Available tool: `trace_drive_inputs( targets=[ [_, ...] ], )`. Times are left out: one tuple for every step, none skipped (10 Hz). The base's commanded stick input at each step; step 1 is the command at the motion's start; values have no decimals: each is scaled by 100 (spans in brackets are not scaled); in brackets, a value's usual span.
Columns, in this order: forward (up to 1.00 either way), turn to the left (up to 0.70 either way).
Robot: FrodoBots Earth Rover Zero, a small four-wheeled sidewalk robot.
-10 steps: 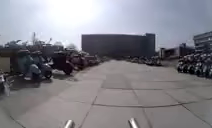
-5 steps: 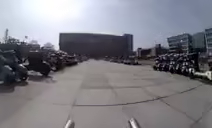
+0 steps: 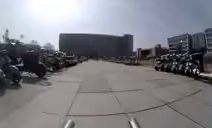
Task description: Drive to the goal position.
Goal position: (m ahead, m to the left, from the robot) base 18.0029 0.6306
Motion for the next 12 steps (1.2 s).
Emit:
trace_drive_inputs(
  targets=[
    [100,0],
    [100,0],
    [100,0],
    [100,0],
    [100,0],
    [100,0],
    [100,0],
    [100,0],
    [100,0],
    [100,0],
    [100,0],
    [100,0]
  ],
)
